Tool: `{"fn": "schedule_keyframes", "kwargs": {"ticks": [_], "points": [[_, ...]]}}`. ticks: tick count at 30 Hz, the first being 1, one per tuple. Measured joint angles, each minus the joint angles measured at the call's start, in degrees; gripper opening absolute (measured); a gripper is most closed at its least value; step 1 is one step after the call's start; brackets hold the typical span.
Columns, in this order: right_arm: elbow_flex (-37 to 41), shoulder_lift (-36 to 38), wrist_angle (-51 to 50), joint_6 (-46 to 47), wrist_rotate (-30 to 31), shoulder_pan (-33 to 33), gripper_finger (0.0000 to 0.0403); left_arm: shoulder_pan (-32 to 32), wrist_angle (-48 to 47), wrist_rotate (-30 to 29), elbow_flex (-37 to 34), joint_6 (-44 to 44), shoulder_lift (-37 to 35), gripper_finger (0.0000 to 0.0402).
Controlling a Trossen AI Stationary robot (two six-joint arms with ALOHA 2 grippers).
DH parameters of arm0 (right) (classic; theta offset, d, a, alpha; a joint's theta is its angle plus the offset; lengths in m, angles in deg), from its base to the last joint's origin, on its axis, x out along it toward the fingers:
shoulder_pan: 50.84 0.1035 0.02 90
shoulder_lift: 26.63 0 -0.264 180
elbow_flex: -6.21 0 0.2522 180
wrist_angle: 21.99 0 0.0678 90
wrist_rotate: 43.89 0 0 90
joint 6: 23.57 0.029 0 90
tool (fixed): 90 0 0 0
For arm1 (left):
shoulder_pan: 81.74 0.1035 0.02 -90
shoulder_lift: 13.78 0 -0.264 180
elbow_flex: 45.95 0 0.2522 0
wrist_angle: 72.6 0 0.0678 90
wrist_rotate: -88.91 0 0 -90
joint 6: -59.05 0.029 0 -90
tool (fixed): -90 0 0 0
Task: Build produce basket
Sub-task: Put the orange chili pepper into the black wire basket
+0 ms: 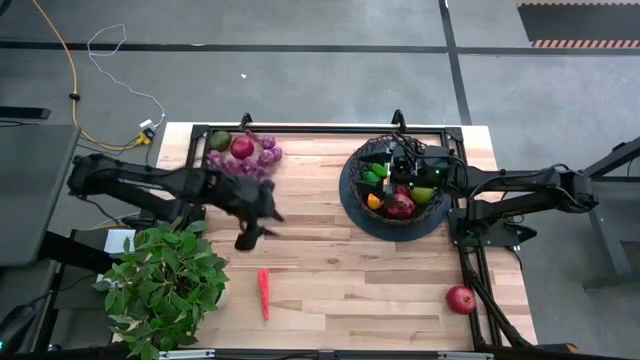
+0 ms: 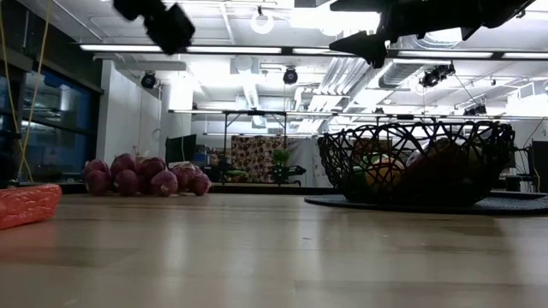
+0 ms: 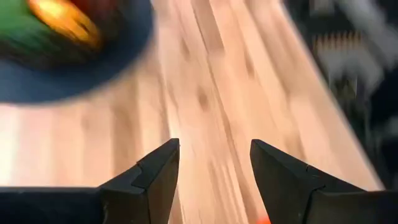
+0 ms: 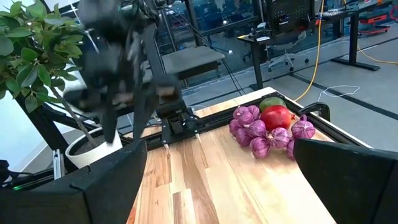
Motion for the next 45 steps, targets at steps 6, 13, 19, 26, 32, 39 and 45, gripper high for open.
{"fn": "schedule_keyframes", "kwargs": {"ticks": [6, 13, 19, 26, 32, 39, 45], "points": [[0.00, 0.00, -0.02, 0.00, 0.00, 0.00, 0.0385, -7.01, -6.58, 3.35, 0.44, 3.29, 9.56, 0.0198], [-0.01, 0.00, -0.02, 0.00, 0.00, 0.00, 0.0385, -12.76, -8.25, 6.06, 0.48, 6.21, 17.29, 0.0254], [-0.02, -0.02, -0.09, 0.19, 0.02, -0.02, 0.0385, -14.05, -8.36, 5.67, 0.50, 9.34, 21.54, 0.0302], [-0.02, -0.02, -1.05, 1.99, 0.02, 0.00, 0.0385, -14.05, -8.43, 5.64, 0.50, 12.49, 26.18, 0.0316], [-0.02, -0.02, -1.10, 1.99, 0.02, -0.02, 0.0385, -14.05, -8.32, 5.66, 0.50, 14.70, 30.55, 0.0314], [-0.02, -0.02, -1.31, 1.99, 0.03, -0.02, 0.0385, -14.03, -8.18, 5.68, 0.55, 15.88, 34.14, 0.0308], [-0.02, -0.02, -1.84, 1.99, 0.04, -0.02, 0.0385, -14.00, -6.98, 5.21, 0.57, 18.81, 34.67, 0.0273]]}}
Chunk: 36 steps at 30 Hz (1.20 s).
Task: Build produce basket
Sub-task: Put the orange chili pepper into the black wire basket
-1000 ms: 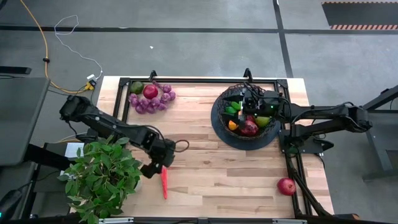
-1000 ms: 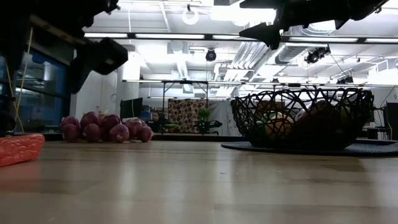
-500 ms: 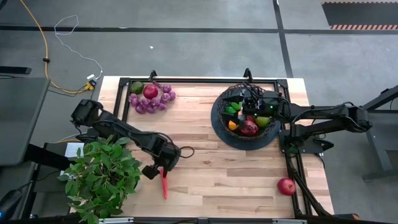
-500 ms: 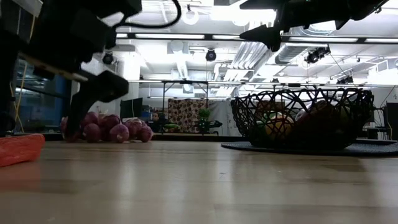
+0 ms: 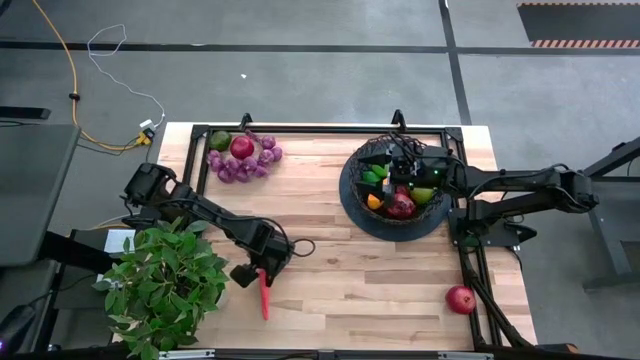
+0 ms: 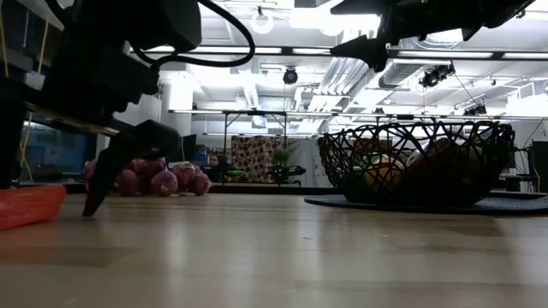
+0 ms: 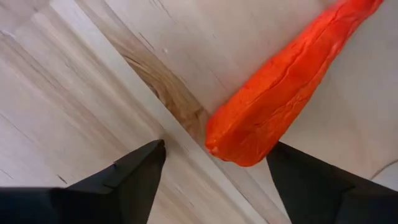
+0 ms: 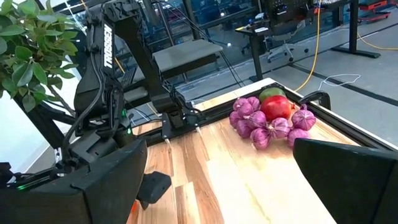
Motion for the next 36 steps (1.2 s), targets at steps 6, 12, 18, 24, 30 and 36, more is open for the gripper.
{"fn": "schedule_keyframes", "kwargs": {"ticks": [6, 12, 18, 24, 30, 36], "points": [[0.00, 0.00, -0.45, 0.00, 0.00, 0.00, 0.0385, 0.00, 1.11, 0.25, -0.04, 0.60, 0.12, 0.0236], [0.00, 0.00, -0.81, 0.00, 0.00, 0.00, 0.0385, -0.04, 1.40, 0.22, -0.07, 3.33, 0.16, 0.0225], [0.00, 0.00, -0.82, 0.00, 0.06, 0.02, 0.0385, -0.15, 4.42, 0.41, -0.17, 7.65, 0.27, 0.0225], [0.00, 0.00, -0.82, 0.01, 1.26, 0.00, 0.0385, -0.15, 6.19, 0.43, -0.17, 12.98, 0.29, 0.0225], [0.00, 0.00, -0.85, 0.17, 1.25, 0.00, 0.0385, -0.13, 8.01, 0.21, -0.15, 16.14, 0.29, 0.0225], [0.00, 0.00, -0.85, 0.17, 1.27, 0.00, 0.0385, -0.13, 8.54, 0.71, -0.15, 17.74, 0.28, 0.0225]]}}
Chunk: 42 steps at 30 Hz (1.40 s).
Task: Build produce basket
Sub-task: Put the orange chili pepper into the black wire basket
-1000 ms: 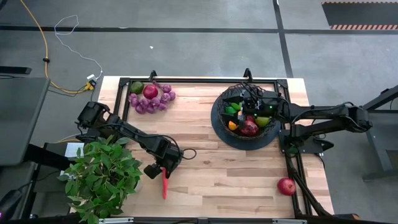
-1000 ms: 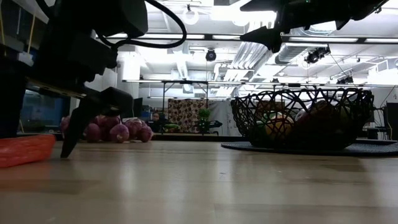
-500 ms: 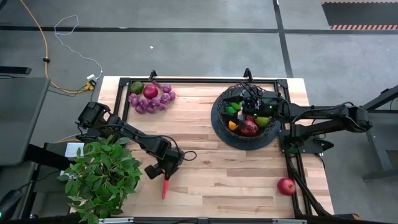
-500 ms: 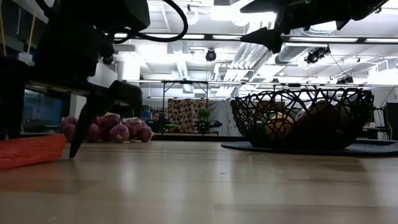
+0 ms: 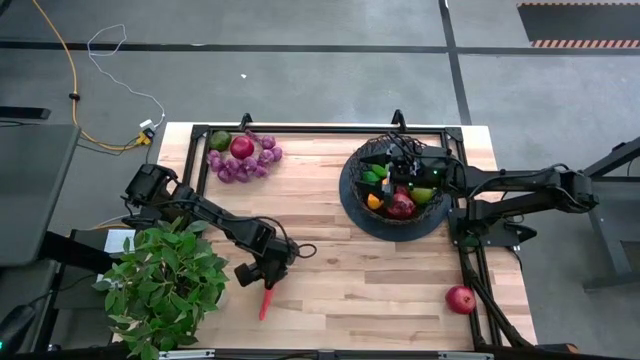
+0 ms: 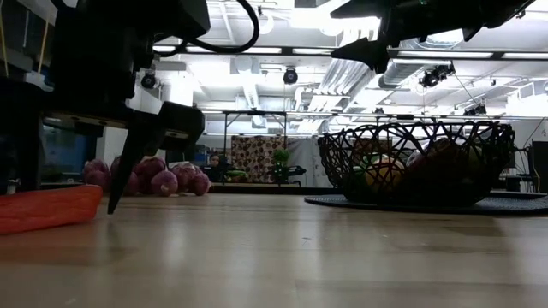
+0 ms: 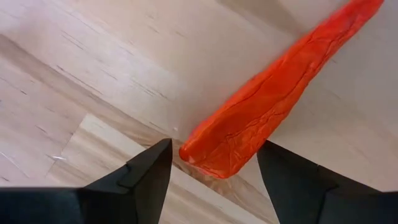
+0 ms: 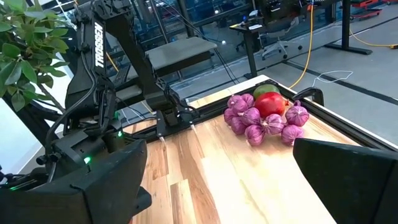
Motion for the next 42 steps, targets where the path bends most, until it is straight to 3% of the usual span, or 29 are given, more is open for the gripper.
{"fn": "schedule_keyframes", "kwargs": {"ticks": [14, 35, 42], "points": [[0.00, 0.00, -0.23, 0.02, 0.00, 0.00, 0.0385, 0.02, 3.87, 0.07, 0.04, 2.56, -0.05, 0.0214], [0.00, 0.00, -1.39, 0.02, 0.00, 0.00, 0.0385, 0.04, 3.96, -0.03, 0.07, -2.63, -0.10, 0.0013], [0.00, 0.00, -1.75, 0.02, 0.02, 0.00, 0.0385, 0.23, 2.71, -1.21, 0.07, -5.25, -0.50, 0.0002]]}}
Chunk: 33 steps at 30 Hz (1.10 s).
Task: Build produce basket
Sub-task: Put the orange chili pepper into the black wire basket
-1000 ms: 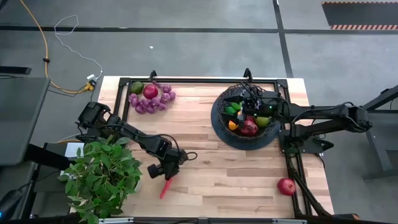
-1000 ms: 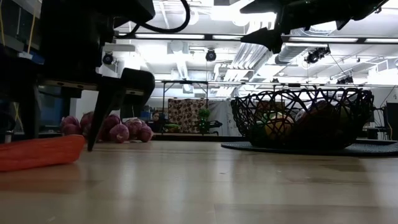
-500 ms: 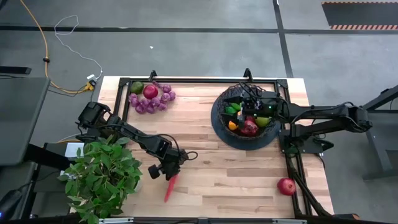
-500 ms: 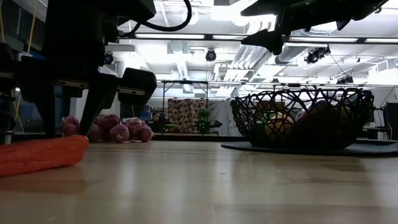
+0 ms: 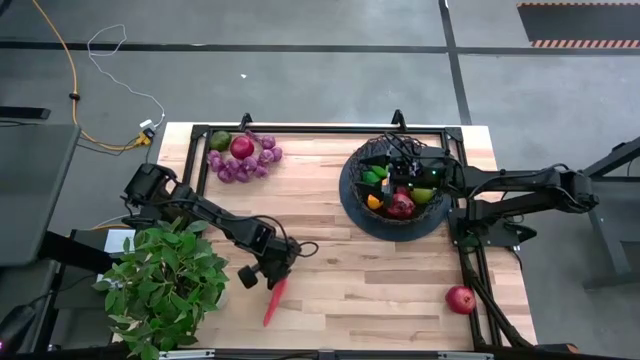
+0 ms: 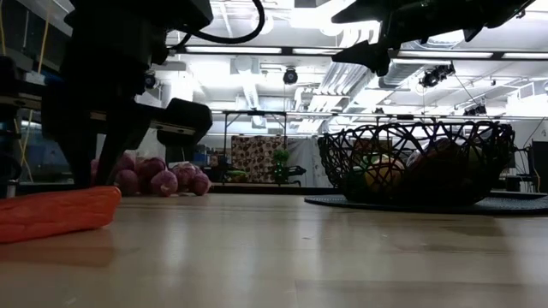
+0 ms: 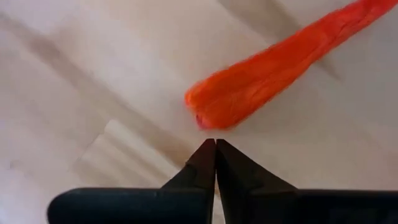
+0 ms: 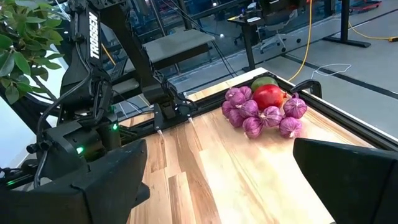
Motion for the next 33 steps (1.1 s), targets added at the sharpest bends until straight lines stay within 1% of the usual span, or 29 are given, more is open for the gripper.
{"fn": "schedule_keyframes", "kwargs": {"ticks": [3, 6, 10, 13, 16, 19, 23, 26, 29, 33], "points": [[0.00, 0.00, -0.02, 0.00, 0.00, 0.00, 0.0385, 1.06, -2.58, -3.09, 0.04, -2.65, -1.79, 0.0003], [0.00, 0.00, -0.06, 0.00, 0.00, 0.00, 0.0385, 3.24, -5.37, -3.79, 0.02, -7.39, -4.92, 0.0005], [0.00, 0.00, -0.23, 0.00, 0.00, 0.01, 0.0385, 5.41, -6.18, -2.17, 0.05, -17.70, -9.21, 0.0008], [0.00, 0.02, -0.26, 0.00, 0.01, 0.02, 0.0385, 5.86, -5.98, -2.09, 0.04, -26.61, -11.44, 0.0023], [0.00, 0.01, -0.39, 0.00, 0.01, 0.01, 0.0385, 5.94, -5.62, -2.10, 0.03, -36.36, -11.71, 0.0058], [0.00, 0.00, -0.48, 0.00, 0.00, 0.00, 0.0385, 4.88, -4.99, -2.75, 0.04, -46.56, -11.73, 0.0110], [0.00, 0.01, -0.69, -0.02, 0.00, 0.02, 0.0385, 2.96, -4.77, -8.94, 0.04, -63.60, -11.69, 0.0185], [0.00, 0.00, -0.75, -0.01, 0.00, 0.01, 0.0385, 2.64, -5.03, -8.39, 0.04, -72.39, -11.64, 0.0229], [0.00, 0.00, -0.79, 0.00, 0.00, 0.02, 0.0385, 2.57, -4.84, -7.24, 0.04, -79.28, -11.62, 0.0257], [0.00, 0.00, -1.21, -0.02, 0.00, 0.02, 0.0385, 2.43, -4.13, -6.23, 0.04, -87.17, -11.62, 0.0276]]}}
